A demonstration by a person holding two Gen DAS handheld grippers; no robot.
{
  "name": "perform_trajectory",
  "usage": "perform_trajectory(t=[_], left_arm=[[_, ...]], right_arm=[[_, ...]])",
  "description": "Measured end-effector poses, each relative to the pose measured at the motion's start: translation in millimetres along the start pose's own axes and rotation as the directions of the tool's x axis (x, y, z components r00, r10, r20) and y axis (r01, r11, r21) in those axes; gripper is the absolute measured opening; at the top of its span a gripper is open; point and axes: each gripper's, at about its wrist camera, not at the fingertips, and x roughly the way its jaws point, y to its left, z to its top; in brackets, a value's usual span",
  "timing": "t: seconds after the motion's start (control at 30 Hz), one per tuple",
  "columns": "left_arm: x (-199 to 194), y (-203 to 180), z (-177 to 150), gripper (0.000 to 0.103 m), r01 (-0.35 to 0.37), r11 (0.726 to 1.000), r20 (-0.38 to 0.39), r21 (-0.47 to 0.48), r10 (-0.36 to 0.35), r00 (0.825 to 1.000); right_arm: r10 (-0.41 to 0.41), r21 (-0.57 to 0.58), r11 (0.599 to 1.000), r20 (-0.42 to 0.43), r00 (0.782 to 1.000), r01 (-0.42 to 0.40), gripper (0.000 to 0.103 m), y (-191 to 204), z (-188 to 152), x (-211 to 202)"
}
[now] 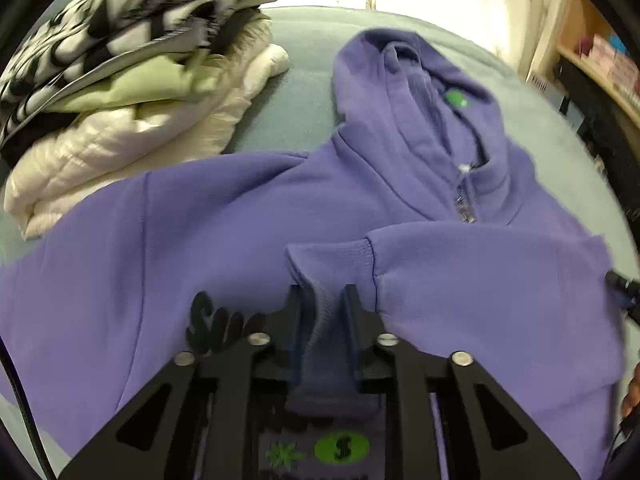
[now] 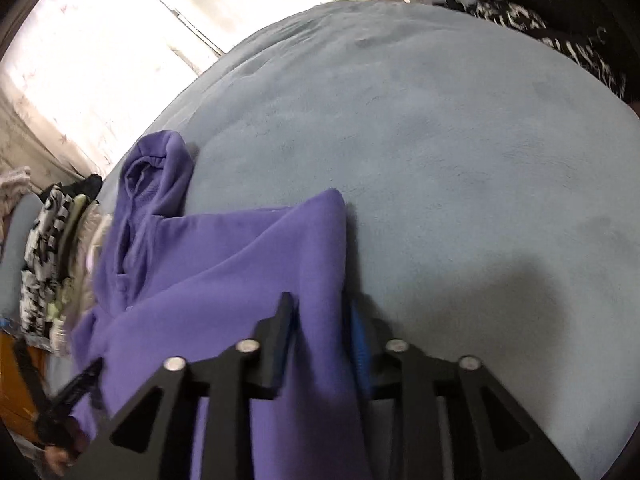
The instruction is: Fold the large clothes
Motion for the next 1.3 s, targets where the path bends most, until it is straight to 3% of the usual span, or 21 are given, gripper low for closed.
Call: perform_trajectory(t=[0.07, 0.23, 0.3, 0.33, 0.37, 0.4, 0.43, 0.5, 0.57, 0.67, 0.77, 0.87, 0.97, 1.2, 1.3], left_arm=[[-10.3, 8.5, -2.3, 0.045, 0.034, 0.999, 0.001, -0.029, -0.034, 0.999], [-13.6, 18.0, -20.6, 0.049, 0.053, 0.998, -0.043, -0.04, -0.055, 0.998], [-7.1, 14.5, -26.6, 0.04, 0.03, 0.999, -0.057, -0.032, -0.032, 0.998], [-5.3, 11.3, -28.6, 0.018, 0.01, 1.0, -0.056, -0.022, -0.012, 0.998], [-5.1, 6.5, -30.5, 0.013, -0.002, 1.0, -0.057, -0.01, 0.001, 0.998], [-10.0, 2.9, -32.0, 0.013, -0.02, 1.0, -0.043, -0.009, 0.019, 0.999], [-15.7, 0.4, -33.4, 0.013, -0.028, 1.0, -0.031, -0.01, 0.028, 0.999], [-20.6, -0.7, -37.7, 0.013, -0.035, 0.999, -0.024, -0.006, 0.035, 0.999], [-18.2, -1.6, -43.4, 0.014, -0.062, 0.998, -0.044, 0.019, 0.062, 0.997], [-35.3, 4.3, -50.4, 0.016, -0.032, 0.999, -0.022, 0.006, 0.032, 0.999], [-67.5, 10.2, -61.2, 0.017, 0.004, 1.0, 0.021, 0.013, -0.005, 1.0], [-102.5, 10.1, -80.6, 0.017, 0.018, 0.999, 0.037, 0.026, -0.019, 0.999], [-135.1, 12.4, -102.6, 0.017, 0.023, 1.0, 0.032, 0.012, -0.023, 0.999], [-201.7, 12.2, -154.9, 0.017, -0.022, 1.0, 0.063, 0.013, 0.021, 0.998], [-224.8, 16.2, -176.7, 0.023, -0.024, 1.0, 0.068, 0.005, 0.023, 0.997]], right_arm=[[0.024, -0.025, 0.999, -0.008, 1.0, -0.024, 0.048, 4.0, -7.4, -16.6], [-0.022, -0.119, 0.993, -0.071, 0.997, 0.013, 0.053, 7.4, -45.1, -33.7], [-0.046, -0.147, 0.989, -0.093, 0.995, 0.032, 0.053, 4.7, -63.3, -29.5], [-0.053, -0.16, 0.986, -0.095, 0.994, 0.037, 0.052, 3.7, -69.8, -29.0], [-0.066, -0.166, 0.985, -0.089, 0.994, 0.05, 0.036, 3.5, -75.5, -28.7], [-0.067, -0.156, 0.986, -0.079, 0.995, 0.054, 0.028, 2.8, -78.9, -32.5], [-0.049, -0.136, 0.99, -0.05, 0.998, 0.042, 0.026, 1.1, -79.8, -41.4], [-0.061, -0.111, 0.992, -0.011, 0.998, 0.06, 0.026, -4.0, -80.6, -50.2], [-0.12, -0.132, 0.985, -0.041, 0.992, 0.114, 0.028, -6.4, -84.1, -43.9], [-0.128, -0.131, 0.984, -0.039, 0.991, 0.122, 0.031, 1.6, -88.7, -57.6], [-0.125, -0.166, 0.978, 0.019, 0.992, 0.126, 0.031, 18.8, -100.8, -84.1], [-0.095, -0.233, 0.967, 0.054, 0.994, 0.105, 0.031, 40.8, -127.5, -111.4], [-0.061, -0.287, 0.955, 0.035, 0.998, 0.069, 0.031, 64.6, -155.3, -127.4], [0.02, -0.322, 0.946, -0.005, 1.0, -0.021, 0.031, 102.2, -213.6, -158.4], [0.051, -0.336, 0.94, -0.019, 0.999, -0.055, 0.031, 116.7, -229.6, -168.2]])
